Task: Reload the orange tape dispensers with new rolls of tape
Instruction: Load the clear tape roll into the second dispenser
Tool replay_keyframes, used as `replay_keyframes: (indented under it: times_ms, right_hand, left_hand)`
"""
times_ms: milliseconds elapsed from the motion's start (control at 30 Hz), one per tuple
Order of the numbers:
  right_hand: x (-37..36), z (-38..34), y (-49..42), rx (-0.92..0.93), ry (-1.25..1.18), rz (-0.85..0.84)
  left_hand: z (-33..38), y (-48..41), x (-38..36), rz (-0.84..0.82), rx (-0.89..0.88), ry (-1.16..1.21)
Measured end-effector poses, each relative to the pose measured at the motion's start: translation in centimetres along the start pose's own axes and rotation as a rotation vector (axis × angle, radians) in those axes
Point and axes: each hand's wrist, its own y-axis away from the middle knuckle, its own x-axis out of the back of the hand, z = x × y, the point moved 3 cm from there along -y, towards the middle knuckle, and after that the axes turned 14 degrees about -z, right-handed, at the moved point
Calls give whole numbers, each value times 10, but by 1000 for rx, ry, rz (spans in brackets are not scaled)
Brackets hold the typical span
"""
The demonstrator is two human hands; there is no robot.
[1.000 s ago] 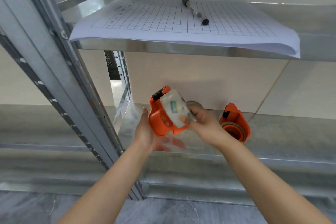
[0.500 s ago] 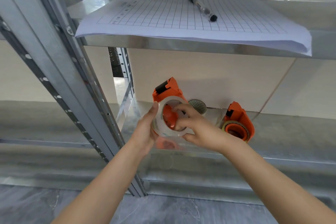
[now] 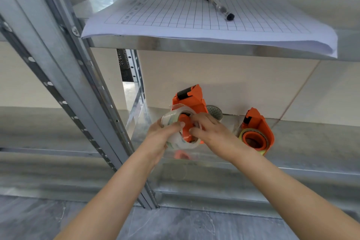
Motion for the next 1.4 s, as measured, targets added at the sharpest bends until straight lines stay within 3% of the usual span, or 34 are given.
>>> replay_keyframes:
  times_ms: [67,200,367,467,600,733,933,1400]
  right_hand:
    - [5,-1,2,-28,-125,111]
    - [19,7,1,-258,-682,381]
    - [24,2,-19,-389,-800,110]
    - [23,1,-26,-456,-894,156]
    - [14,5,-27,-524,-885,222]
    - [13,1,-21,-500,-669,336]
    - [25,-6,-19,-322,-378,199]
    - [49,30,-31,-445,-835,284]
  left_hand:
    - [4,0,-2,85,-64,-154]
    - [8,-2,-6,270,-128,-559]
    - [-5,0,-18,243,-215,-711]
    - [-11,1,-23,193,-215,-735]
    - [-18,2,-21,211,-176,-839]
    - [-20,2,-19,210,-173,-828]
    - [-23,5,-10,203,-89,-746]
    - [-26,5,-7,65,-36,-740]
